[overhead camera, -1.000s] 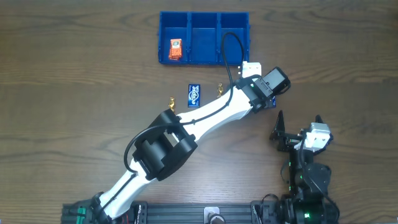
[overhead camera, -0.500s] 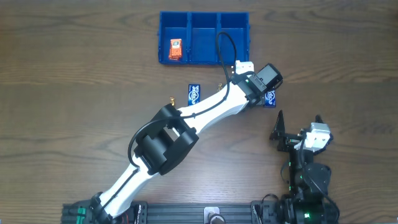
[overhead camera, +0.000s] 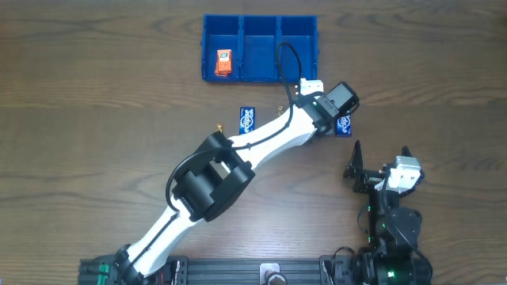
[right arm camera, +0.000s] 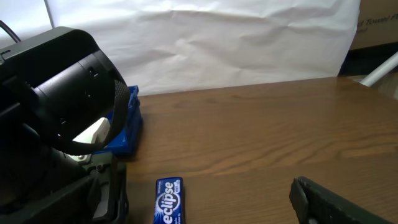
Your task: Sort Candies Into Trays
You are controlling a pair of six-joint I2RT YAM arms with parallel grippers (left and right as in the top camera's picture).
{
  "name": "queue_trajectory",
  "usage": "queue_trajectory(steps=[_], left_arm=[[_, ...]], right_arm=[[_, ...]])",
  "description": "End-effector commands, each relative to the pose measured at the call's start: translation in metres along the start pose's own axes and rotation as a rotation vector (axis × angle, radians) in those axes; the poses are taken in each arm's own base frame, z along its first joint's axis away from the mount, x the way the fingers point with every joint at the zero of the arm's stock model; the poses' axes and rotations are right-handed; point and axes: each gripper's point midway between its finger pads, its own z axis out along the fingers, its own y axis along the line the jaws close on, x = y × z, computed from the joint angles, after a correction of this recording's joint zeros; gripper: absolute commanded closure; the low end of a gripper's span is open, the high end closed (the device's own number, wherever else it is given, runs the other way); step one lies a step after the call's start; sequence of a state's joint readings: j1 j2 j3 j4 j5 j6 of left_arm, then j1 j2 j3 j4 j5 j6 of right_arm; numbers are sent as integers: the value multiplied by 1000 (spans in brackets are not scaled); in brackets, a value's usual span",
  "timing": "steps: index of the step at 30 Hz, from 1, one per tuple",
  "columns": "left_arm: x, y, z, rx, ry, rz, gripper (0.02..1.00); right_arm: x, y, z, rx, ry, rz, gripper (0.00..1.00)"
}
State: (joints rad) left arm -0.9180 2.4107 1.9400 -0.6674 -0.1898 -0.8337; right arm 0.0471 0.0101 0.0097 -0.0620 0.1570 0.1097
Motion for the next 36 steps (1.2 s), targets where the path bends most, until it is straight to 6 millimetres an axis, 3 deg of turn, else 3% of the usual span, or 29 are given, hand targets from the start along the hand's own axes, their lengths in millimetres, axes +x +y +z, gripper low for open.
queue_trajectory(steps=[1, 9, 17, 21, 26, 30, 33, 36], left_arm=[[12, 6, 23, -28, 40, 17, 509], [15, 3, 22, -23, 36, 41, 632], [6, -5, 13, -8, 13, 64, 667], [-39, -12, -24, 20, -74, 78, 673], [-108, 7, -91, 19, -216, 57, 678], [-167, 49, -159, 13, -350, 24, 682], [-200, 86, -191, 2, -410, -12, 687], [-220, 126, -198, -32, -413, -55, 693]], right_arm=[[0, -3, 0, 14, -3, -10, 3], [0, -3, 0, 14, -3, -10, 3], [0, -3, 0, 14, -3, -10, 3], [0, -3, 0, 14, -4, -10, 3], [0, -3, 0, 14, -3, -10, 3], [0, -3, 0, 14, -3, -10, 3], [0, -3, 0, 14, -3, -10, 3], [0, -3, 0, 14, -3, -10, 3]])
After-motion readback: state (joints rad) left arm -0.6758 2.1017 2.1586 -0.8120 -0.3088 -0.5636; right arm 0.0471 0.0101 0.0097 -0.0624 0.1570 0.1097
